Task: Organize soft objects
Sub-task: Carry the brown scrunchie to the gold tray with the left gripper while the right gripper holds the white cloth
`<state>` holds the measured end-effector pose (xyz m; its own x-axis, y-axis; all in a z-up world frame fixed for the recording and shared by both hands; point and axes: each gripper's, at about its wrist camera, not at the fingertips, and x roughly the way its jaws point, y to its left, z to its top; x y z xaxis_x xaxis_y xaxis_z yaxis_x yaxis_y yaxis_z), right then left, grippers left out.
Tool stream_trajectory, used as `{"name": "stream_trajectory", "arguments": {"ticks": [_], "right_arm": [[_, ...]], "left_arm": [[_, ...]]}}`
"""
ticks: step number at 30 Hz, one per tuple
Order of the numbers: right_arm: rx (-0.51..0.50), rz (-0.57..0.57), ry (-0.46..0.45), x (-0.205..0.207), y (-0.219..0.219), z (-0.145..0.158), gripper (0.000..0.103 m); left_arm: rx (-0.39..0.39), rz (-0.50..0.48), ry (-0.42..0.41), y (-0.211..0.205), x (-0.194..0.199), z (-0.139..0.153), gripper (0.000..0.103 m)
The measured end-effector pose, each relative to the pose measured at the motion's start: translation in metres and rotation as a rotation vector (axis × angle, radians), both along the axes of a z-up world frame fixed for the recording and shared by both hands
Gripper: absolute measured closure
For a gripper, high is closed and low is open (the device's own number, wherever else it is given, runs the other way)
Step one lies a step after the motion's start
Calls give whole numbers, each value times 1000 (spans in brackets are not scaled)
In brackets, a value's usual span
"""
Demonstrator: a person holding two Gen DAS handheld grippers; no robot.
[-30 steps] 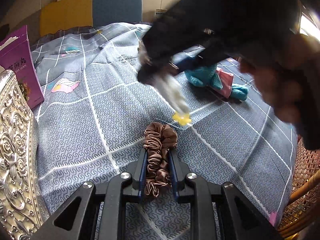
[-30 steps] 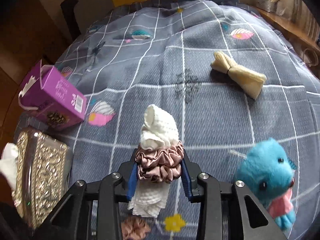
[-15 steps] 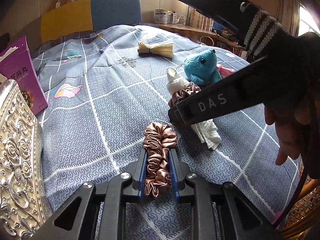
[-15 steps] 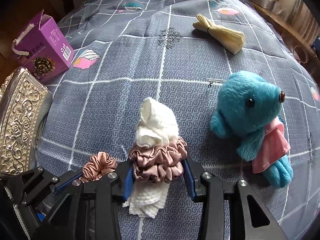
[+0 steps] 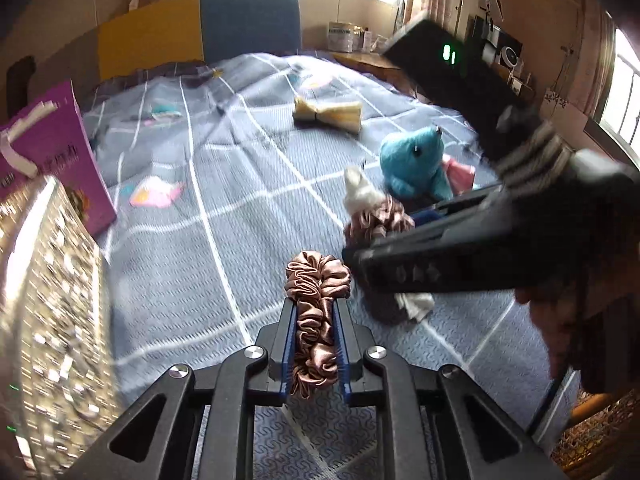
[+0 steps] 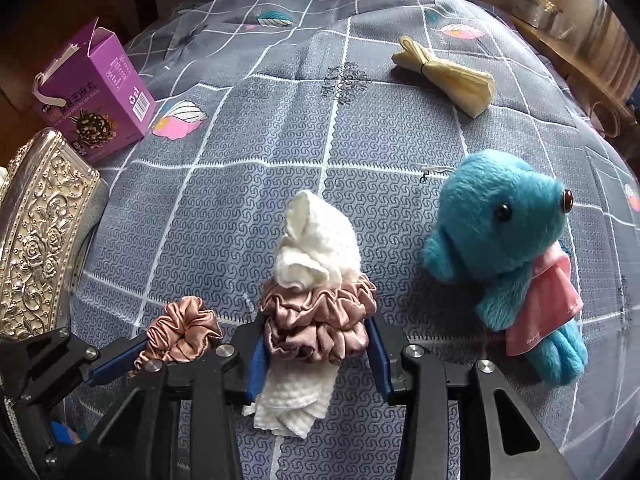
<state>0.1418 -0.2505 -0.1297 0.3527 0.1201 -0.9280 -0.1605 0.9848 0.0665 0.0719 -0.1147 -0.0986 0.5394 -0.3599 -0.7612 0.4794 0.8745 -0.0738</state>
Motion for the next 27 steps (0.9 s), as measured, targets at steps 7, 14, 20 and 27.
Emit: {"name": "stream_trajectory", "arguments": {"ticks": [7, 14, 20, 27], "right_arm": [[-5, 3, -2, -1, 0, 1, 57], [-25, 19, -10, -1, 5, 1, 56], [-50, 40, -23, -2, 9, 1, 56], [-71, 60, -36, -2, 10, 1, 56]], "left_arm": [[-46, 59, -44, 7, 19, 51, 87], [-28, 76, -59, 7, 48, 81, 87], [-62, 180, -81, 38, 93, 127, 87], [-49, 409, -139, 133, 133, 161, 87]]}}
